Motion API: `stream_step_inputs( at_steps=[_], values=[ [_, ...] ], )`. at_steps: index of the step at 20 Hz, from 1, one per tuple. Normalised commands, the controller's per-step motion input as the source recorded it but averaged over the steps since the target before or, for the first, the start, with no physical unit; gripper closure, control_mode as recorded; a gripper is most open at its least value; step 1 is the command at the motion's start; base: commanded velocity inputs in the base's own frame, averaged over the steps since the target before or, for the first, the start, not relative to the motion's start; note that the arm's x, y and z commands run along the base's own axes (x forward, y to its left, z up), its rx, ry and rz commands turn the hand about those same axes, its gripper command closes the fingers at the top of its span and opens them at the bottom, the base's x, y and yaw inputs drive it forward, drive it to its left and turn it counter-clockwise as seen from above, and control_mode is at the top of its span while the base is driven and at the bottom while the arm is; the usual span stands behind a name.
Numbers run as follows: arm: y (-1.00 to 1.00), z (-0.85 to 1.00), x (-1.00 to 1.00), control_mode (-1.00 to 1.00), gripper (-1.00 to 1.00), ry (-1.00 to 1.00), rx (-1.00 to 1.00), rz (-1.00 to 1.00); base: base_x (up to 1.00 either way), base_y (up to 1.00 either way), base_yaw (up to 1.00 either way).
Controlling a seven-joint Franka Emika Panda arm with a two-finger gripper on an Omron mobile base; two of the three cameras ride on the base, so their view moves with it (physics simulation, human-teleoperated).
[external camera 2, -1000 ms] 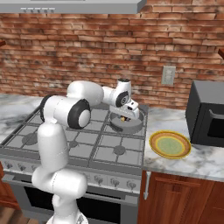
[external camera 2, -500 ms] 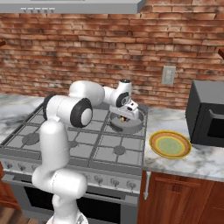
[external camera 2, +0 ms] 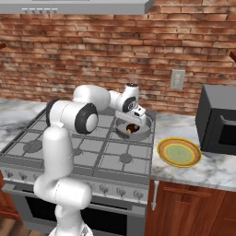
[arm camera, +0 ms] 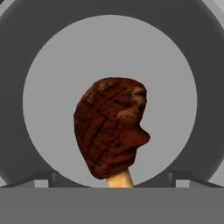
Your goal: Retrieve the frozen meat and place it in the pot on a burner. Then turn the burner on.
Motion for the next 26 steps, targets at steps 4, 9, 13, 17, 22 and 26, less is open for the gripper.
stream_step_inputs(
  at_steps=[4, 9, 13, 17, 22, 26],
  values=[
    [0.00, 0.22, 0.00, -1.00, -1.00, 0.05, 0.00, 0.00, 0.00, 0.00, 0.00],
    [0.05, 0.52, -0.41, -1.00, -1.00, -0.01, 0.00, 0.00, 0.00, 0.00, 0.00],
    [0.19, 0.34, -0.93, -1.00, -1.00, -0.05, 0.00, 0.00, 0.00, 0.00, 0.00],
    [0.30, 0.39, -1.00, -1.00, -1.00, -0.04, 0.00, 0.00, 0.00, 0.00, 0.00],
    [0.35, 0.43, -1.00, -1.00, -1.00, -0.07, -0.04, 0.00, 0.00, 0.00, 0.00],
    [0.00, 0.03, -1.00, -1.00, -1.00, -0.21, -0.09, -0.02, 0.00, 0.00, 0.00]
  ],
)
